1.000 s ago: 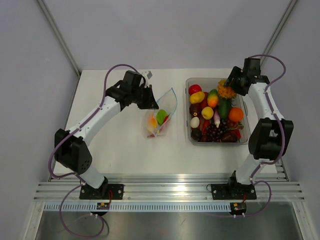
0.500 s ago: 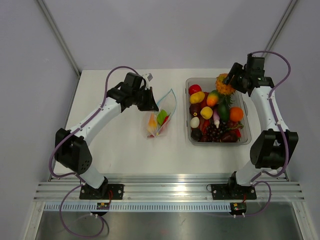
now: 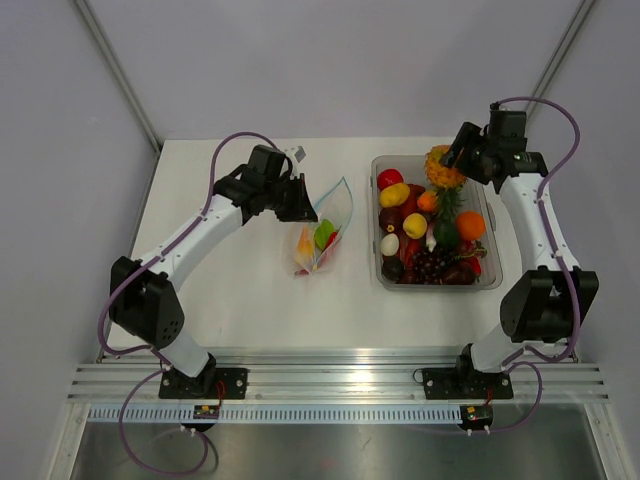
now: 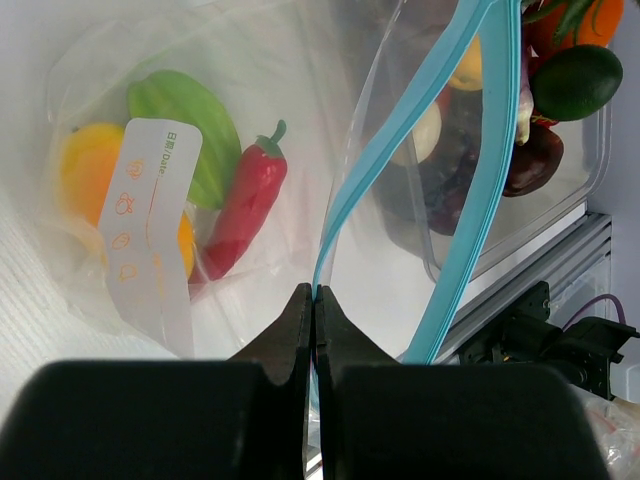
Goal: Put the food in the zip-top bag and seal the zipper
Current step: Adjust the fake fruit in the bin.
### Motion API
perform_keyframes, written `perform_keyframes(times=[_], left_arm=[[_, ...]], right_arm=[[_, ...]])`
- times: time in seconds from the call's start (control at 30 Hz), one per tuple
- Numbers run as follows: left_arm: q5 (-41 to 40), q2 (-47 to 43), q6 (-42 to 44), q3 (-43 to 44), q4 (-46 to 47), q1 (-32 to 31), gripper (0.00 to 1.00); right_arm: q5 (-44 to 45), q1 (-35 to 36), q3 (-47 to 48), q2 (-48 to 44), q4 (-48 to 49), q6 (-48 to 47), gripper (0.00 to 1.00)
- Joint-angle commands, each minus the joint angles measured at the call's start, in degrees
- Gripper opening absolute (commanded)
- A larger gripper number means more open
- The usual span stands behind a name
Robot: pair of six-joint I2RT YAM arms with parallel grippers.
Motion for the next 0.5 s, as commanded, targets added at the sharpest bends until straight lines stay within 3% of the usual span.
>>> perform_keyframes(times=[0.0,0.47], left_arm=[[1.6,-1.7,-0.1,-0.2,2.3,-0.3,0.0],[1.6,-1.9,-0.3,-0.7,2.7,-0.3,0.0]], right_arm=[[0.0,0.5,4.7,-4.1,0.8,-0.3,0.27],[-2.9,4.1,9.9,-5.0,-2.8,-0.4,0.28]])
